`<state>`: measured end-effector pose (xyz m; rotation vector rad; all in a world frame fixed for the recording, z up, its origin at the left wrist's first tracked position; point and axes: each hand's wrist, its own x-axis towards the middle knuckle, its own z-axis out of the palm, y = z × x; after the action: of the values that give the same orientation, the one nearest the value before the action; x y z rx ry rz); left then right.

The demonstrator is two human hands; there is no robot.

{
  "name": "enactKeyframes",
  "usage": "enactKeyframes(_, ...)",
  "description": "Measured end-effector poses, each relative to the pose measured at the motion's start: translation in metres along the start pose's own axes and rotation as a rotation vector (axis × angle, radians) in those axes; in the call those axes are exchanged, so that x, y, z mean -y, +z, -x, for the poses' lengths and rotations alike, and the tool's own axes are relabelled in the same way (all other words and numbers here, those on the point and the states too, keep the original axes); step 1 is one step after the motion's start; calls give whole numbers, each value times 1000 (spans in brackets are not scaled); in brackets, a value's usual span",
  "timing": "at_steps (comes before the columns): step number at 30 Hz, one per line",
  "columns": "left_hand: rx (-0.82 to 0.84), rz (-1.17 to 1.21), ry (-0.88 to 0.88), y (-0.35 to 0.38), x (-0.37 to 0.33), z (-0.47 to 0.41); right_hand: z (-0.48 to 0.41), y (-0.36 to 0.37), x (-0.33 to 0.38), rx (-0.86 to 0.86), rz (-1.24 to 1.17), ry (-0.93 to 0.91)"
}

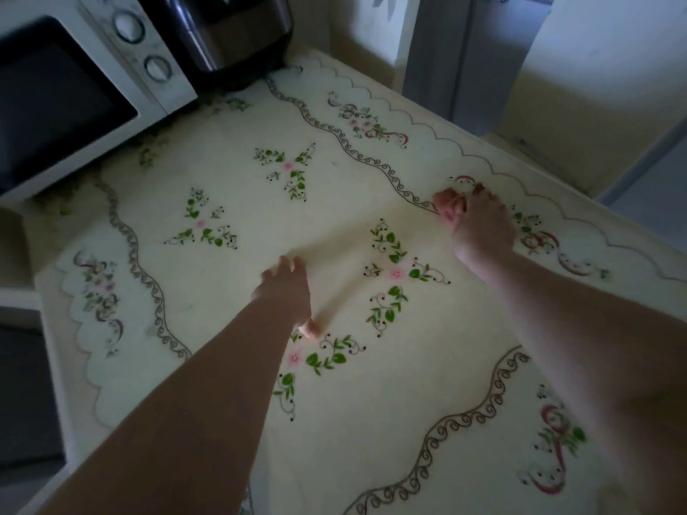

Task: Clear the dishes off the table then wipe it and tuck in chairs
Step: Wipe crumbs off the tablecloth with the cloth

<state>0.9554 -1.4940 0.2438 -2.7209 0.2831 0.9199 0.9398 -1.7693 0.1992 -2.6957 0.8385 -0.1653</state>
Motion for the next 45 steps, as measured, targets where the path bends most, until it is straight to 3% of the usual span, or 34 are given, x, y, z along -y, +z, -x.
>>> enactKeyframes(1, -25, 4, 8, 1, 3, 1, 11, 5, 20, 18, -53, -85)
enactKeyframes(4, -90, 22, 70, 0, 20, 6, 72, 31, 75, 183, -65, -589)
enactKeyframes(7, -130, 79, 54, -7, 41, 6, 90, 24, 78, 270, -220, -810)
enactKeyframes(9, -113, 99, -9, -12, 54, 2, 59, 20, 63, 208, -282, -740)
enactKeyframes(12, -42, 173, -35, -6, 63, -8, -15, 18, 37, 44, -166, -353)
enactKeyframes(14, -42, 171, -4, 2, 64, -13, -49, 20, 31, 36, -19, -193)
enactKeyframes(17, -101, 157, -30, 4, 65, -17, -62, 24, 59, 22, 8, -48)
enactKeyframes(19, -121, 150, -93, 3, 68, -16, -38, 30, 105, 23, -70, -238)
enactKeyframes(22, -148, 172, -129, 7, 74, -13, 43, 50, 173, 259, -238, -619)
enactKeyframes(24, -188, 219, -72, 11, 82, -10, 90, 59, 195, 381, -140, -850)
enactKeyframes(28, -116, 284, -32, 22, 121, 0, 76, 48, 175, 469, -371, -820)
enactKeyframes(30, -47, 243, -132, 31, 137, 6, 39, 45, 156, 346, -439, -703)
enactKeyframes(32, -83, 287, -187, 39, 141, 10, 9, 48, 147, 287, -277, -448)
enactKeyframes(34, -140, 357, -203, 42, 139, 11, 7, 57, 156, 191, -97, -373)
enactKeyframes(36, -168, 413, -249, 44, 137, 13, 32, 63, 177, 180, -160, -493)
enactKeyframes(38, -195, 500, -339, 51, 137, 20, 80, 68, 203, 325, -244, -659)
enactKeyframes(41, -224, 593, -445, 69, 137, 32, 161, 74, 214, 402, -154, -878)
enactKeyframes(45, -182, 563, -331, 74, 160, 46, 221, 79, 185, 485, -315, -944)
